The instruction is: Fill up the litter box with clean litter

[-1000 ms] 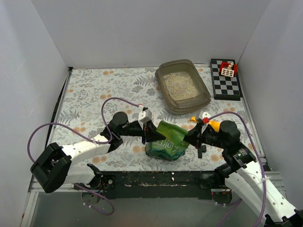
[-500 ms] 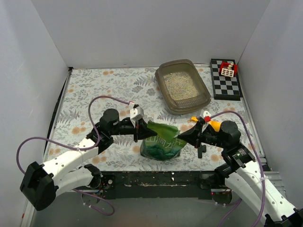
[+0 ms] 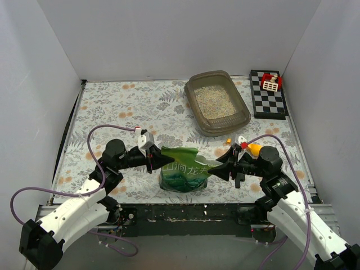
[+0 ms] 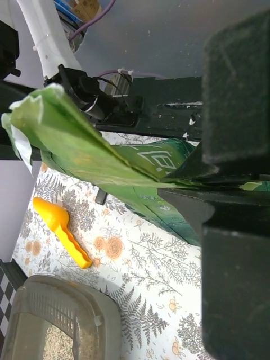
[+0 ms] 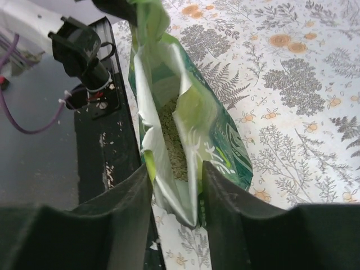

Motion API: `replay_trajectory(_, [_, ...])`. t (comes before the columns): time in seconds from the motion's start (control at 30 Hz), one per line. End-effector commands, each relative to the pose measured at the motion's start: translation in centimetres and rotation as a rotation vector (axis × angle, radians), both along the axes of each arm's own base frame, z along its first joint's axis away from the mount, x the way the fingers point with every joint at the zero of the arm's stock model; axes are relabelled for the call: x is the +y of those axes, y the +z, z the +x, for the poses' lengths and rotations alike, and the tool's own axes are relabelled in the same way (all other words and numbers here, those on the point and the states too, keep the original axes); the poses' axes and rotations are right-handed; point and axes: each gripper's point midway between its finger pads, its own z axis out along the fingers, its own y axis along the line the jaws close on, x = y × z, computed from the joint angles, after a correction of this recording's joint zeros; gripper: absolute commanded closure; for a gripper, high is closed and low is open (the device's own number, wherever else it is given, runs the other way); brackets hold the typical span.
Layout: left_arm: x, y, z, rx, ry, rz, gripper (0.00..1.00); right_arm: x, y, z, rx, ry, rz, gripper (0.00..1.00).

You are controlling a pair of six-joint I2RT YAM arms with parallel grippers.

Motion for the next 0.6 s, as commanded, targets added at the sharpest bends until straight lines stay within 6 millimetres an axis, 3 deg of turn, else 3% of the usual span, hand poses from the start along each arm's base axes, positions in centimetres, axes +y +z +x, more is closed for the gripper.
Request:
replay_trajectory(0.0, [0.1,2.0,0.3,-0.06,0.014,-0.06,1.0,-0.3,1.1,-1.2,-0.171,0.054,0.033,0.46])
replay_trajectory(0.13, [0.2,2.0,0.0,-0.063,0.01,-0.066,1.0,-0.5,2.4,-1.0,-0.262,0.019,0.095,0.33])
replay_trajectory(0.27, [0.3,1.9,-0.3,-0.06,0.007,-0.073,1.0,-0.2,2.0,-0.6,-0.265,0.022,0.107,0.32])
replay_trajectory(0.57, [0.5,1.6,-0.9,-0.061,-0.009,-0.088,1.0,0.1,2.9,0.1,-0.345,-0.011,0.236,0.34])
